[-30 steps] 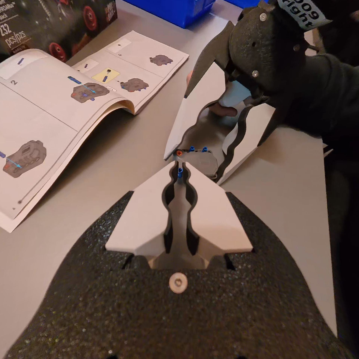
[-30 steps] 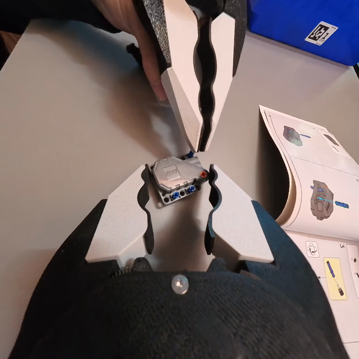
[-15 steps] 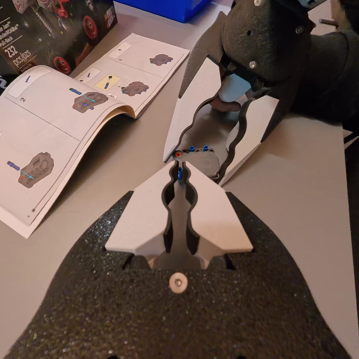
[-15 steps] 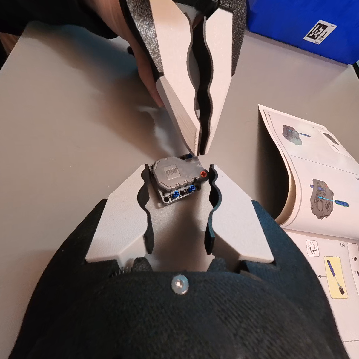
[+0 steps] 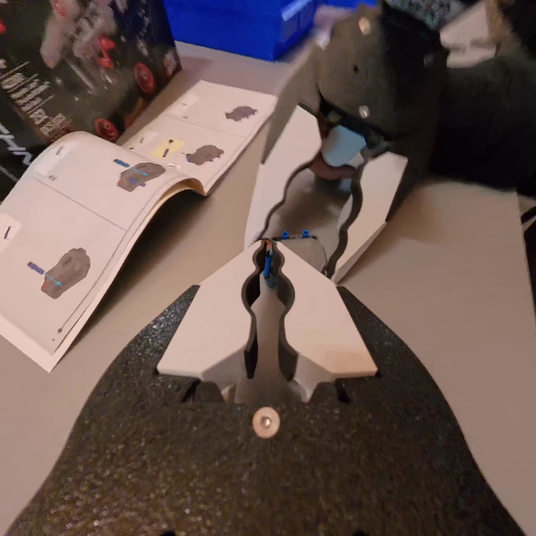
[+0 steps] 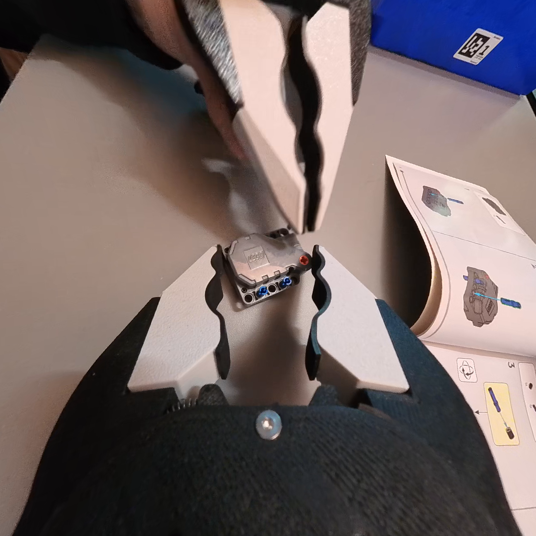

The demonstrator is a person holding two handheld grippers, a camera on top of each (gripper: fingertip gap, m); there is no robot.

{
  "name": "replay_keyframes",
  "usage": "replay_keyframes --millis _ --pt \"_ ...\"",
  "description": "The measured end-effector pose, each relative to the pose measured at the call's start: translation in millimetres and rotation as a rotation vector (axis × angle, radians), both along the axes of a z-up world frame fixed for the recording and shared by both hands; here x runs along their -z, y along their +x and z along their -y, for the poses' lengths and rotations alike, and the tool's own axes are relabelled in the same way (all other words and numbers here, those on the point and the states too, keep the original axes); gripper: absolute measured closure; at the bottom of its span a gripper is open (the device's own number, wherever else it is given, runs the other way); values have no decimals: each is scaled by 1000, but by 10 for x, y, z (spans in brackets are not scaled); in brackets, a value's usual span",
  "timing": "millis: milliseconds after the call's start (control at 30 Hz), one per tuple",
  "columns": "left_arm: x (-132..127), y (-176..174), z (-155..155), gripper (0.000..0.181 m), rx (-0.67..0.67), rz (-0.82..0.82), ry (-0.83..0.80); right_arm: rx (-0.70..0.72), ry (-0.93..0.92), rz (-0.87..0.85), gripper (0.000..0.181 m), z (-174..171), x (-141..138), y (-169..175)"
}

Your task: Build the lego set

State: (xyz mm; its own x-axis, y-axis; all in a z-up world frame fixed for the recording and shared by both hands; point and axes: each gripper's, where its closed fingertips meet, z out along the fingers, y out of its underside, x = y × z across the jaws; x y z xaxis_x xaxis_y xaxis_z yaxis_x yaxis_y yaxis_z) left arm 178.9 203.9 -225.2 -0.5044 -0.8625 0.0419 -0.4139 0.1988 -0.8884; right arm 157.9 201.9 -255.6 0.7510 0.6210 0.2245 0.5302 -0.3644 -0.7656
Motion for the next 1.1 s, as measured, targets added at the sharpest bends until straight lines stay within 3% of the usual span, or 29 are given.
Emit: replay_keyframes --millis 167,367,500,633,700,933,1100 --pt "-66 -49 -28 180 46 -93 -248 0 -1 -1 120 2 -1 0" --pt "-32 -63 36 180 71 -139 -276 0 2 2 120 4 -3 1" --pt "-279 -94 110 180 118 -49 -431 35 41 11 118 -8 -50 75" --pt "-699 -103 63 180 123 108 -670 82 196 -193 126 53 -654 132" --pt "-872 -123 33 180 133 185 -729 100 267 -287 146 57 -923 128" --pt "-1062 -183 111 179 161 315 -633 69 369 -305 176 -71 -1206 -157" --pt "-1084 -219 80 179 135 364 -553 76 414 -226 179 -127 -1225 -146"
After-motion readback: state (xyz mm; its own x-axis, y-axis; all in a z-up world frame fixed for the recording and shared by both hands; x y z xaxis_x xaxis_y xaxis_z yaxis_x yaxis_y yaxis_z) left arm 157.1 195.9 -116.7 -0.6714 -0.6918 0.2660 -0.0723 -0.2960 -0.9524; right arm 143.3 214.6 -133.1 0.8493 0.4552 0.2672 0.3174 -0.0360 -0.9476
